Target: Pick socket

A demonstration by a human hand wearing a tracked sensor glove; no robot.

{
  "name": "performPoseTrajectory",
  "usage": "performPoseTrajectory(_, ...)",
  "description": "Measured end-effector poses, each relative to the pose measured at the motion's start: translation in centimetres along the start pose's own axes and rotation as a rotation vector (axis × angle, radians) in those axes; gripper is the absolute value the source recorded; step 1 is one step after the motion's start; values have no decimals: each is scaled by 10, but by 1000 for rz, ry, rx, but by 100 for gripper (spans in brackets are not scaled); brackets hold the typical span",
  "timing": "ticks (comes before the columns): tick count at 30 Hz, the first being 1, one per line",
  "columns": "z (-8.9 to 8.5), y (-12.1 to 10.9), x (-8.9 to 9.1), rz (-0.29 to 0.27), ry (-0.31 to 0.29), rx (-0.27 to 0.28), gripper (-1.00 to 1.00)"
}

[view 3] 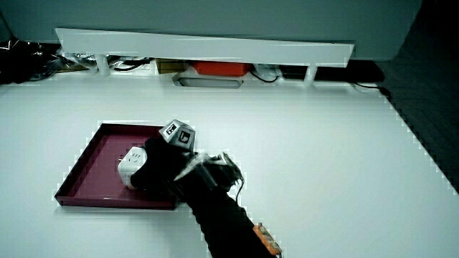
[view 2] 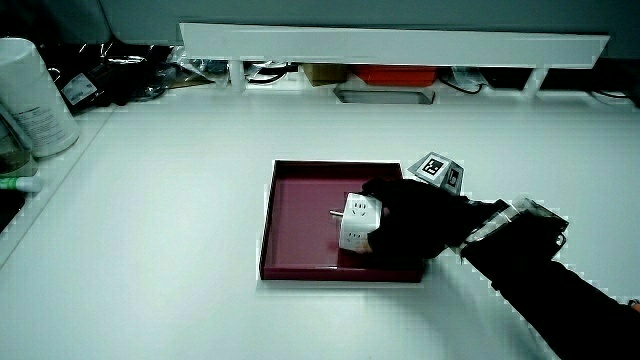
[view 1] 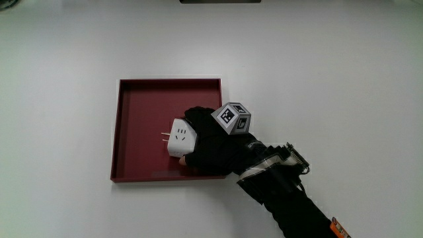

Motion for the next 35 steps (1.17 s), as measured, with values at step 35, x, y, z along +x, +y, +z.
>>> performPoseTrajectory(35, 64, -70, -40, 312, 219, 58, 100)
